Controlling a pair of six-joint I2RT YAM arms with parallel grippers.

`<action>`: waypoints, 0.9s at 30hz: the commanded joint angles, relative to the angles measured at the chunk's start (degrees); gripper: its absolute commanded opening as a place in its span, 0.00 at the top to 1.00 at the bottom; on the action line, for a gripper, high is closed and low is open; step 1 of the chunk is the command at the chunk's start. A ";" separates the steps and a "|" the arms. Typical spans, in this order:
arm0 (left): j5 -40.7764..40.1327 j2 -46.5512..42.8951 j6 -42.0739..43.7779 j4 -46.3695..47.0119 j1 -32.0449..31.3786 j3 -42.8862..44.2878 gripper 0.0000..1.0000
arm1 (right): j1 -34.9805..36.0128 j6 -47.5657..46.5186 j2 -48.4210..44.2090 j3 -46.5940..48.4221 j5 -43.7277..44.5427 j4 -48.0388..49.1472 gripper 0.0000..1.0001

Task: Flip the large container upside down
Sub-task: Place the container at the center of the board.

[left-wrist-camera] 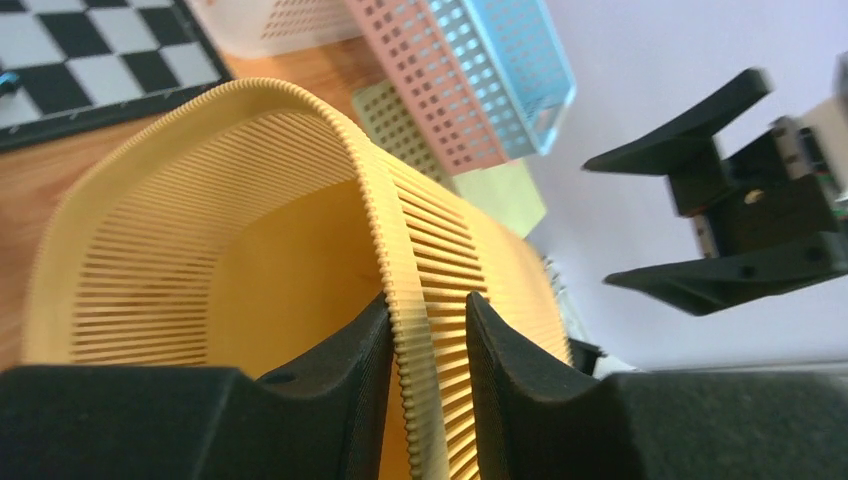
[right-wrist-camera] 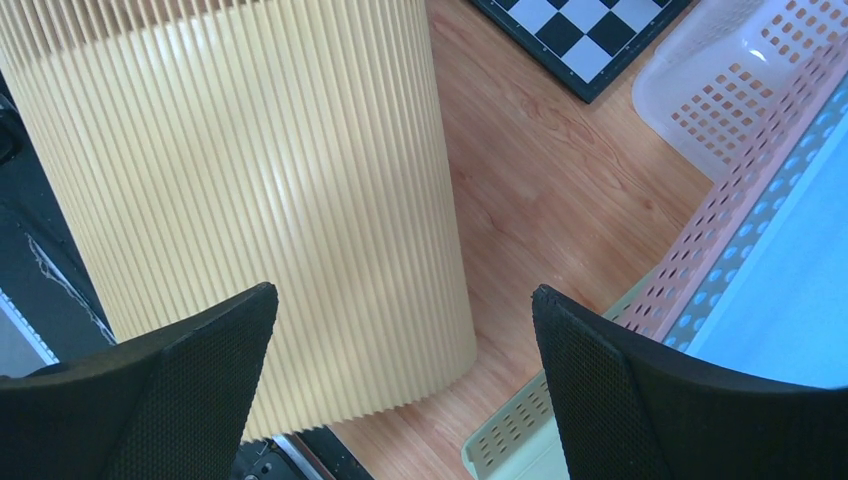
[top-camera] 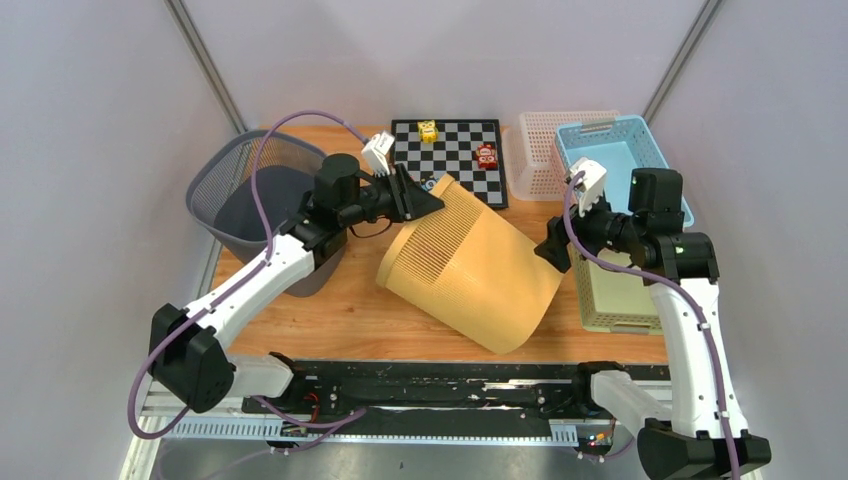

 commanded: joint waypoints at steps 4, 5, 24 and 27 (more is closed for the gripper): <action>-2.59 -1.90 7.84 -7.25 0.21 -2.33 0.64 | 2.08 -2.39 1.81 -0.40 -3.28 1.41 0.00; -2.64 -2.05 8.72 -7.72 0.30 -2.46 0.62 | 2.45 -2.79 1.83 -0.55 -3.63 1.46 0.00; -7.88 -9.51 45.45 -36.67 0.49 24.00 0.00 | 6.43 -7.91 -0.81 -5.03 -5.36 1.25 0.00; -17.43 -11.11 54.24 -43.94 0.48 25.36 0.00 | 6.76 -8.91 -1.57 -5.75 -5.23 1.29 0.00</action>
